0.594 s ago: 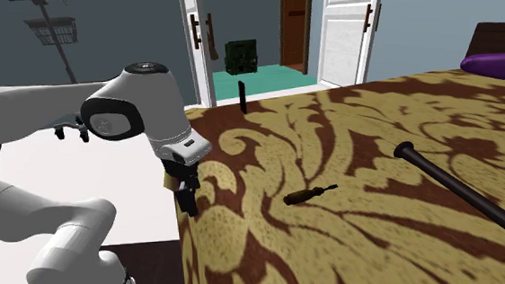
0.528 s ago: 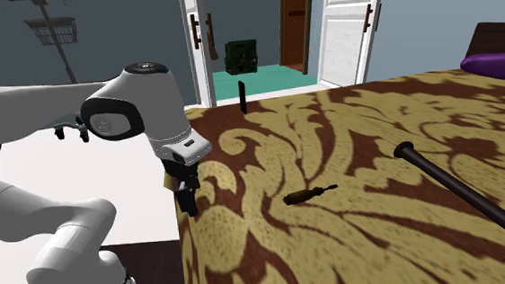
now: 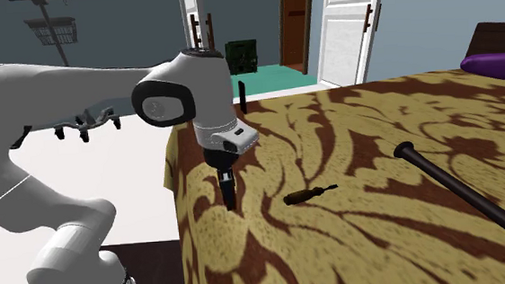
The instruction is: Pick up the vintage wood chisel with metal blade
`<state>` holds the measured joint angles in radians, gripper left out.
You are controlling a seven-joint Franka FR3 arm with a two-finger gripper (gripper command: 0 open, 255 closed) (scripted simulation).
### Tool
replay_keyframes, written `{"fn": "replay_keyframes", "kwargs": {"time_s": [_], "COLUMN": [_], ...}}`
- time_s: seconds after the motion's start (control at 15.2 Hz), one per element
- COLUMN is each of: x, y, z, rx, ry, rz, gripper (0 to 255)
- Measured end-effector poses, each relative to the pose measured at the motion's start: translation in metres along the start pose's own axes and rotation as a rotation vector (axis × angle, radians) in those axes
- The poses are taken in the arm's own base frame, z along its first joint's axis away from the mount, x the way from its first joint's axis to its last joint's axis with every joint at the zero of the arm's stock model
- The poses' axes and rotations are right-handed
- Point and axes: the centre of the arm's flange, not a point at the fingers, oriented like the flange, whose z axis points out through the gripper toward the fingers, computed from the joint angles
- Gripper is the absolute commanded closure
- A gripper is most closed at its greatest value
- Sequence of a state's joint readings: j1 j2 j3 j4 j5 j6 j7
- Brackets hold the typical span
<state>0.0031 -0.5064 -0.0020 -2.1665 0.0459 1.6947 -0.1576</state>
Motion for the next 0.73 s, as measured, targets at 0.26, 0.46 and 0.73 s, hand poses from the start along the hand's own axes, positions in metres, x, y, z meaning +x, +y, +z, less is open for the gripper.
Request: {"fn": "replay_keyframes", "kwargs": {"time_s": [0.26, 0.46, 0.73], "x": [0.054, 0.094, 0.152], "y": [0.013, 0.016, 0.019], "z": [-0.005, -0.009, -0.017], "rx": [-0.011, -0.020, -0.031], "ry": [-0.027, -0.045, -0.071], "rz": [-0.038, -0.066, -0.104], "gripper": [0, 0, 0]}}
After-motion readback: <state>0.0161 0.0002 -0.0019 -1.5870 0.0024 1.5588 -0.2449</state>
